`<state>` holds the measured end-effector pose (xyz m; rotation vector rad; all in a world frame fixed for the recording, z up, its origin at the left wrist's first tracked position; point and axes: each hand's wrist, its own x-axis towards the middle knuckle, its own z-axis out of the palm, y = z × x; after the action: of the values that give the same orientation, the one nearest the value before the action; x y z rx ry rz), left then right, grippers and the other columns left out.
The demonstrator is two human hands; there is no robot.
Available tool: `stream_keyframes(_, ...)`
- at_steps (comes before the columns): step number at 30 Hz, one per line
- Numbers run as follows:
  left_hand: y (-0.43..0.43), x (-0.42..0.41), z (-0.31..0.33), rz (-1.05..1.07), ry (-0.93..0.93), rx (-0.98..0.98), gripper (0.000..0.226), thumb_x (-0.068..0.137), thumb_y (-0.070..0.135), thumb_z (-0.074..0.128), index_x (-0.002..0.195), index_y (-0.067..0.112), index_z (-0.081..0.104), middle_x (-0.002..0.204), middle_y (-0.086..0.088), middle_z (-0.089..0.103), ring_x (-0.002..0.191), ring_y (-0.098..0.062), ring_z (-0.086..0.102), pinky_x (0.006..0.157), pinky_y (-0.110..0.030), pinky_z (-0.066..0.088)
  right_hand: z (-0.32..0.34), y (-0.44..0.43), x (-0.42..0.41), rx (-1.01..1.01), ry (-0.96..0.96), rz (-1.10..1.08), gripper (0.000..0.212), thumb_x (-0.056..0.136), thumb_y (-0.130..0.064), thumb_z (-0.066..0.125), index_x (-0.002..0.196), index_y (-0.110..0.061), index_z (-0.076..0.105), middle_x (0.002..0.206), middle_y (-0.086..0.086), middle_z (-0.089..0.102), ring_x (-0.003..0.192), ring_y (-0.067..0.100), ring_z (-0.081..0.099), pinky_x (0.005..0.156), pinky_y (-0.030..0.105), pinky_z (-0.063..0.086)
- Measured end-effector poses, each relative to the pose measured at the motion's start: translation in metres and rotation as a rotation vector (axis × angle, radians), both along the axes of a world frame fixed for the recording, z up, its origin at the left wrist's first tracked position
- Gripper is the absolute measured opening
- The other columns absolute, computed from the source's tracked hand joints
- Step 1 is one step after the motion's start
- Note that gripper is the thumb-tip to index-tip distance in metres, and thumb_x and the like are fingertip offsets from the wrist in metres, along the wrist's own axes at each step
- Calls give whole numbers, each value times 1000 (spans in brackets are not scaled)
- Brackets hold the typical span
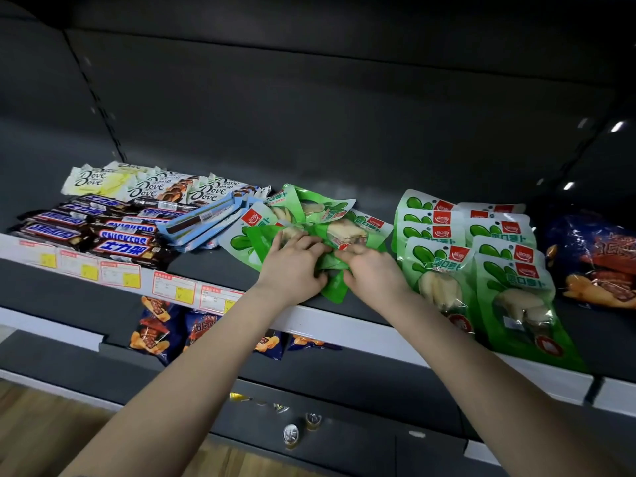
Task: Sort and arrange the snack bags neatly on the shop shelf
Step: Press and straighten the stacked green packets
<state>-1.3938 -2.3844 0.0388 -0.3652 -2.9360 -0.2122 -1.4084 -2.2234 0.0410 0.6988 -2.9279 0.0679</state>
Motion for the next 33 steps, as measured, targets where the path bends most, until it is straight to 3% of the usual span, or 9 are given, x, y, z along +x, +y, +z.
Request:
stream_keyframes(8,-38,6,3,37,30,16,51,81,32,55,132,29,47,142,9,41,140,-13,24,116,-44,2,-7,-35,2,-130,-71,70,46,92,-10,47,136,-24,50,139,3,50,111,28,57,92,35,47)
stream_keyframes(16,-65,11,-3,73,65,0,47,80,29,53,127,27,50,143,9,42,140,-13,23,116,-45,4,-9,-62,-1,-123,-55,111,44,93,-10,46,134,-26,51,134,5,54,106,30,60,87,37,50)
stream_keyframes(25,-85,4,-7,119,93,24,45,82,23,51,127,24,49,146,9,38,142,-12,19,116,-43,4,-11,-82,-13,-158,-109,133,60,88,3,49,140,-27,44,150,1,36,127,24,48,104,34,40)
stream_keyframes(29,-89,-2,-5,122,122,8,43,81,22,51,124,24,51,143,10,41,141,-13,20,115,-41,4,-7,-84,-14,-181,-106,148,51,90,-8,50,138,-28,47,148,-3,40,127,20,48,100,32,42)
stream_keyframes(33,-92,-6,-5,111,124,-9,43,80,25,52,123,22,51,140,8,44,141,-14,21,115,-41,3,1,-79,-17,-337,-47,107,37,91,-28,51,126,-26,59,133,-4,56,119,22,49,94,36,45)
